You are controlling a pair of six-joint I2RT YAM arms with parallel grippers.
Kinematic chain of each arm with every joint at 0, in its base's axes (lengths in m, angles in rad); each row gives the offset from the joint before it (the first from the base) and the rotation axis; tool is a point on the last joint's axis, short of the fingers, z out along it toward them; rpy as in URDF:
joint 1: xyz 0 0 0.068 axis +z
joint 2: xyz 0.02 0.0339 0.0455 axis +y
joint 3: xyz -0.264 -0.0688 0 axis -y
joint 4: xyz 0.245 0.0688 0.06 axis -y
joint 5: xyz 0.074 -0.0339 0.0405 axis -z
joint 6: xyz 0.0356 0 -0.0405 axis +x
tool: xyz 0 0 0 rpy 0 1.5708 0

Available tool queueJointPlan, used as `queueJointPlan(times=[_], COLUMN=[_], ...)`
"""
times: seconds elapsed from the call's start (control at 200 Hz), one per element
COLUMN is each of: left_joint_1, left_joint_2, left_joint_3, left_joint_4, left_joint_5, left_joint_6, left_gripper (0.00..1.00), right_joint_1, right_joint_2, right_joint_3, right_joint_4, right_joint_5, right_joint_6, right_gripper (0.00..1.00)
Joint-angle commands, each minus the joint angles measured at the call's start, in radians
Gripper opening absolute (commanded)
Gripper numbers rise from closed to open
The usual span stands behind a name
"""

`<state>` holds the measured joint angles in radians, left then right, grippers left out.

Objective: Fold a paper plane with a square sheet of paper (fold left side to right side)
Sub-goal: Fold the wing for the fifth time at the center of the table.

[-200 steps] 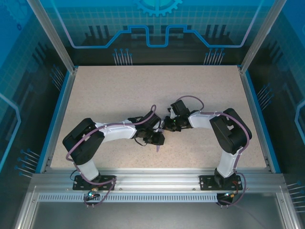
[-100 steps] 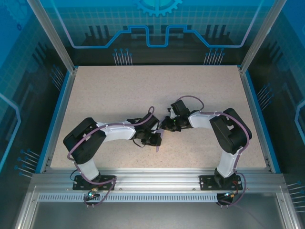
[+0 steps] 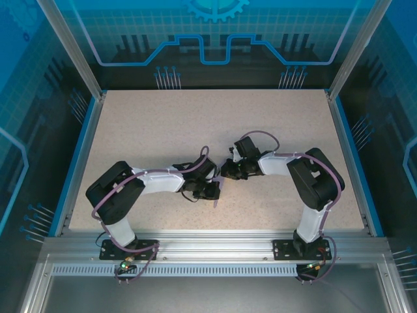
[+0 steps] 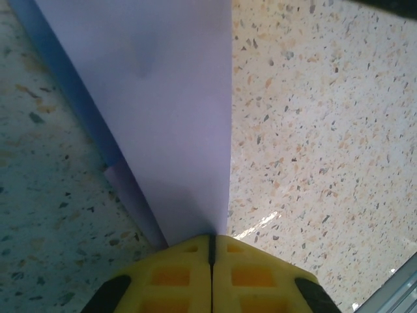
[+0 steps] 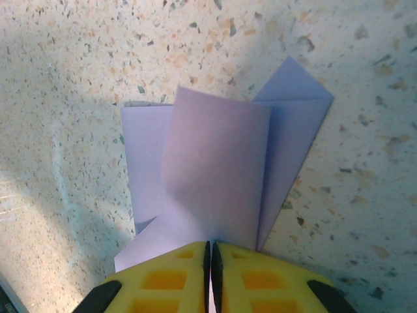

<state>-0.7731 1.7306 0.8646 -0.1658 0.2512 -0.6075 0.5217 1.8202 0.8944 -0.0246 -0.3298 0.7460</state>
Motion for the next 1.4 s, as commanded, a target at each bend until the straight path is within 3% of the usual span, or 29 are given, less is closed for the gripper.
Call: queueJointPlan(times=[0.0, 0.485, 0.805, 1.285, 1.39], left_joint_1=[0.001, 0.001, 0.001, 0.001, 0.001], left_joint_2=[0.020, 0.021, 0.018, 0.026, 0.026], left_joint_3=[-0.051, -0.057, -0.058, -0.055, -0.055], left_joint_4=[-0.052, -0.056, -0.055, -0.055, -0.055], left_joint_5=[-0.003, -0.012, -0.012, -0.005, -0.006], left_joint_6=[-0.037, -0.046, -0.046, -0.042, -0.042], left_gripper=[0.04, 0.00, 0.00, 0.00, 0.00], right_joint_1=[-0.021, 0.031, 0.066, 0.078, 0.080], right_joint_2=[-0.027, -0.289, -0.217, -0.090, -0.075], right_joint_3=[-0.060, -0.341, -0.313, -0.223, -0.199], right_joint_4=[0.029, 0.253, 0.368, 0.301, 0.207], right_joint_5=[-0.013, -0.061, -0.107, -0.083, -0.050], right_joint_6=[-0.027, 0.025, 0.064, 0.037, 0.013], right_gripper=[0.13, 0.12, 0.11, 0.11, 0.11])
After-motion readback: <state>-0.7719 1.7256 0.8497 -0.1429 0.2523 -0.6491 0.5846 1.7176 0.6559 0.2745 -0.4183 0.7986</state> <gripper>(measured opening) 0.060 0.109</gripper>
